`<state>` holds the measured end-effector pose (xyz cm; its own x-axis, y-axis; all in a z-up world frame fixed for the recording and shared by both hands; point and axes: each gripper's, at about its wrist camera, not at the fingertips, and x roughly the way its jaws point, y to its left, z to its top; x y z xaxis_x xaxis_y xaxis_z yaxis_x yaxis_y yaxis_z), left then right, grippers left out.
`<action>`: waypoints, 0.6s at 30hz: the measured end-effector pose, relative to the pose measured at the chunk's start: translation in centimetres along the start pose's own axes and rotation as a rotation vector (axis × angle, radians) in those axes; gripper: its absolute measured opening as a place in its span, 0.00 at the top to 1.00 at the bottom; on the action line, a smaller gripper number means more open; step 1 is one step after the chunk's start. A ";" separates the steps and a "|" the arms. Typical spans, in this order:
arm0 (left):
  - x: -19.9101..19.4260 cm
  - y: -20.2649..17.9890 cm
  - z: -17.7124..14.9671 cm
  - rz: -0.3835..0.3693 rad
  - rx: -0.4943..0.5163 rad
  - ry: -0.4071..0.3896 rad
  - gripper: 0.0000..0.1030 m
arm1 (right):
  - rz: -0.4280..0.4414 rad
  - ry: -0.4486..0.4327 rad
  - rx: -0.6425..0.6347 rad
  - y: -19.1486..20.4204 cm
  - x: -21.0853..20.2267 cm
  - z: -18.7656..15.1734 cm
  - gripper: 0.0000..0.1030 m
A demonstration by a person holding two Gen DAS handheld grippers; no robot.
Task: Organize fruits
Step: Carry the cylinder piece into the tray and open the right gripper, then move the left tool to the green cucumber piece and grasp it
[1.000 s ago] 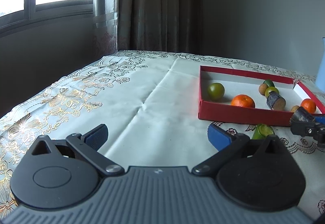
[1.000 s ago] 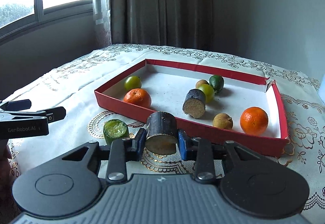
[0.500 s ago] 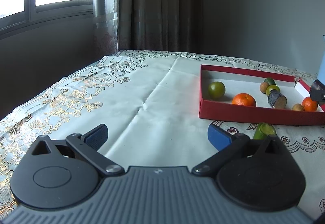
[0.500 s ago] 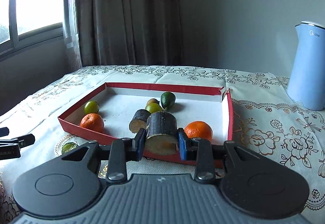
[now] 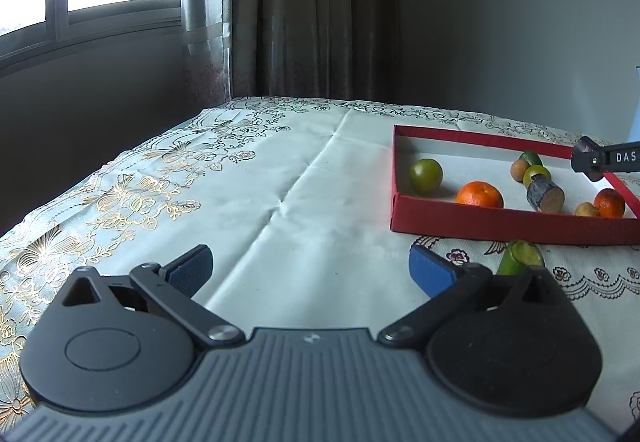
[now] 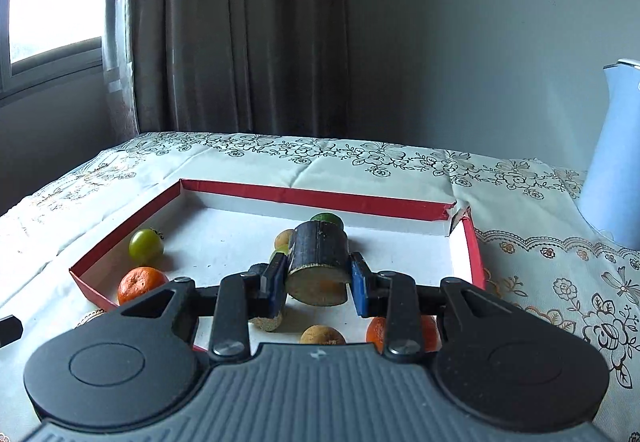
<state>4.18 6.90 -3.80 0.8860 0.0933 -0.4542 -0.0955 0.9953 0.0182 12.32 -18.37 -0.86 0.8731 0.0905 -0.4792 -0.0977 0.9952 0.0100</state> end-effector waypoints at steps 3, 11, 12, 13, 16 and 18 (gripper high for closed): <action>0.0 0.0 0.0 0.000 0.000 0.000 0.00 | -0.007 0.007 0.011 -0.2 0.7 0.1 0.68; 0.0 -0.1 -0.1 -0.005 -0.004 0.003 0.00 | -0.035 -0.021 0.031 -0.6 -0.2 0.0 0.38; 0.0 -0.2 -0.1 -0.005 -0.005 0.004 0.00 | -0.040 -0.030 0.028 -0.7 -0.7 -0.1 0.38; 0.0 -0.2 -0.1 -0.006 -0.005 0.005 0.00 | -0.041 -0.039 0.019 -0.8 -1.4 -0.3 0.38; 0.1 -0.1 -0.1 -0.006 -0.007 0.004 0.00 | -0.030 -0.051 0.008 -1.2 -3.5 -1.3 0.37; 0.1 -0.1 -0.1 -0.006 -0.008 0.005 0.00 | -0.031 -0.052 -0.005 -1.6 -5.1 -2.5 0.37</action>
<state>4.25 6.84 -3.94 0.8842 0.0871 -0.4590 -0.0939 0.9956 0.0080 6.83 -20.55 -0.62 0.8992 0.0611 -0.4333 -0.0719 0.9974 -0.0085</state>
